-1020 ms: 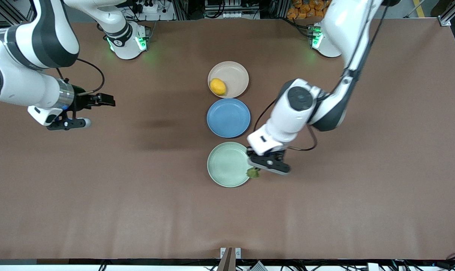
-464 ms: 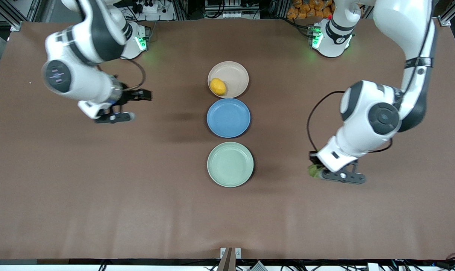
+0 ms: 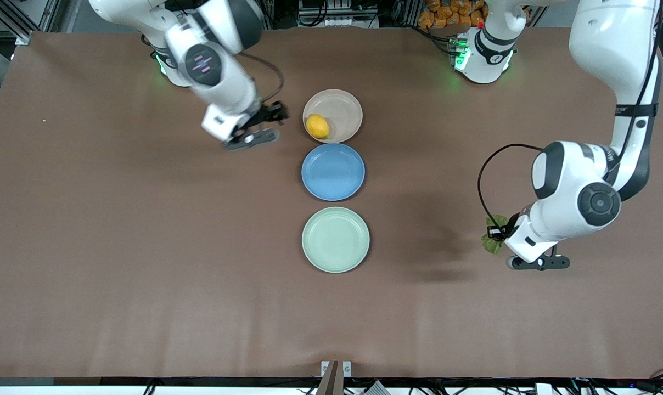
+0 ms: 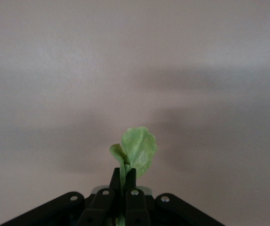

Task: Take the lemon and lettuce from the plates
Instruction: 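Carry the lettuce off with the left gripper while the right gripper approaches the lemon, then lower the lettuce with the left gripper while the right gripper grasps the lemon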

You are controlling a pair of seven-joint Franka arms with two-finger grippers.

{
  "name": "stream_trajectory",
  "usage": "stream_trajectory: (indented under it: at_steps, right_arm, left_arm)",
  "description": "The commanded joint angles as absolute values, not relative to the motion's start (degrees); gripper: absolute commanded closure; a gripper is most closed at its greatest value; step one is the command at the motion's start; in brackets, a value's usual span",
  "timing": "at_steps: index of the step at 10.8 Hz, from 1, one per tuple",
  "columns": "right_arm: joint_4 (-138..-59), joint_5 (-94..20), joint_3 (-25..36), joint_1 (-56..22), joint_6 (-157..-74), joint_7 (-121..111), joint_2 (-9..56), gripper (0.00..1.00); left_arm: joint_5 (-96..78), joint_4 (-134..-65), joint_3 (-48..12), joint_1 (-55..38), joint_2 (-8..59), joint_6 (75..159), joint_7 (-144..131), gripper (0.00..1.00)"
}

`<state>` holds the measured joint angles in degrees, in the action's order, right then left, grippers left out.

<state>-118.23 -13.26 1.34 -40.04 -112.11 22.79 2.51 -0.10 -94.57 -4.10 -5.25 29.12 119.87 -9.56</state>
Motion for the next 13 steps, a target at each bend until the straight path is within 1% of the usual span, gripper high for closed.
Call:
stream_trajectory:
  at_steps: [1, 3, 5, 6, 7, 8, 10, 13]
  right_arm:
    - [-119.0, -13.71, 2.02, -50.15, -117.76, 30.83, 5.7, 0.0]
    - [-118.57, -13.62, 2.02, -55.78, -120.48, 35.74, 8.16, 0.0]
    - [-118.56, -12.92, 2.11, -61.5, -126.97, 39.01, 12.02, 0.0]
    - [-118.48, -12.22, 2.11, -63.44, -129.61, 40.68, 14.48, 0.0]
    - [-118.39, -10.04, 2.11, -64.76, -131.99, 42.52, 16.76, 0.0]
    - [-118.39, -6.97, 2.11, -65.91, -132.53, 44.98, 18.44, 0.0]
    - [-118.39, -2.39, 2.2, -66.36, -132.54, 47.02, 20.99, 0.0]
    - [-118.48, 0.35, 2.28, -66.01, -132.54, 47.02, 22.32, 0.0]
  left_arm:
    - [0.09, -99.04, -4.39, -3.87, 31.89, 128.03, -11.51, 1.0]
    - [0.09, -98.88, -4.39, -3.78, 34.97, 131.38, -11.6, 1.0]
    - [0.17, -98.44, -4.39, -3.87, 35.59, 131.66, -11.51, 1.0]
    - [0.35, -98.35, -4.39, -3.87, 35.77, 131.66, -11.43, 0.72]
    - [0.26, -98.18, -4.39, -3.87, 35.86, 131.66, -11.51, 0.21]
    - [0.35, -98.0, -4.31, -3.69, 35.69, 131.66, -10.64, 0.0]
    - [0.44, -97.56, -4.31, -3.69, 34.72, 131.57, -10.72, 0.0]
    - [0.44, -96.95, -4.22, -3.34, 31.74, 130.0, -10.55, 0.0]
